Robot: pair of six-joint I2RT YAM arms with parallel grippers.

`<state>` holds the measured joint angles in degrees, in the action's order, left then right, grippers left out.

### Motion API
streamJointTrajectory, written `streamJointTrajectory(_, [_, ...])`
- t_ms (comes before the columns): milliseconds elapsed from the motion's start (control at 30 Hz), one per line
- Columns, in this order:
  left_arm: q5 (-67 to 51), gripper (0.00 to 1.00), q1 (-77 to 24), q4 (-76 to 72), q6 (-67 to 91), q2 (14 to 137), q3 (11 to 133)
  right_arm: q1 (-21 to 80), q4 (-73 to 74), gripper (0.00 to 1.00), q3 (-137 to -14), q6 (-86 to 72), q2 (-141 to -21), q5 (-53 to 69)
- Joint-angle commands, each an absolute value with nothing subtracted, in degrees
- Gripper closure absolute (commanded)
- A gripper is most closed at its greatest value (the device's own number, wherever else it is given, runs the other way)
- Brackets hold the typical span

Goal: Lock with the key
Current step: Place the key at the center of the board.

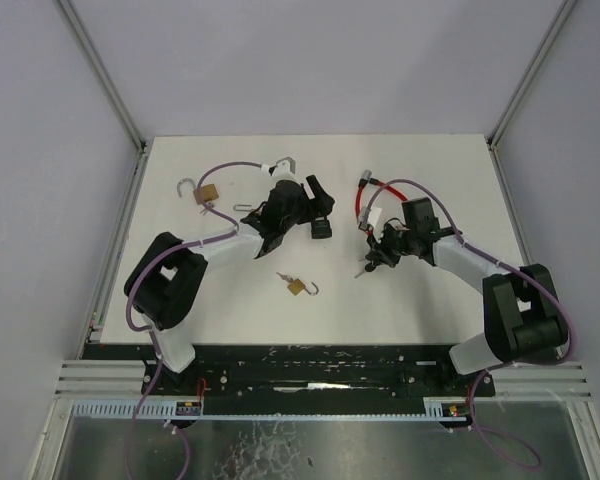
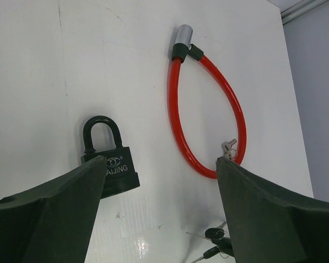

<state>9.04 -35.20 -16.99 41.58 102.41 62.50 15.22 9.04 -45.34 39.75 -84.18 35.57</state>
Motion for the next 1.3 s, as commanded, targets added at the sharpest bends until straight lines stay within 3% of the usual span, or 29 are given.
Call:
streamJointTrajectory(0, [9.4,0.21,-34.8,-21.0,40.5,100.0,61.7,17.1,2.1,1.0,-45.8,36.3,-85.3,33.4])
streamJointTrajectory(300, [9.5,0.21,-34.8,-21.5,40.8,99.9,61.3,18.1,-5.5,0.99,-44.4,29.4,-88.7,29.7])
streamJointTrajectory(833, [9.3,0.21,-34.8,-21.1,40.9,100.3,61.5,19.3,0.6,0.9,-49.1,28.8,-94.7,27.5])
streamJointTrajectory(1100, [9.3,0.21,-34.8,-21.0,40.8,100.3,61.5,19.3,2.9,0.76,-50.3,27.9,-92.5,28.8])
streamJointTrajectory(1267, [9.7,0.21,-34.8,-20.2,40.8,100.7,62.2,19.3,4.4,0.62,-51.0,27.3,-89.4,30.0])
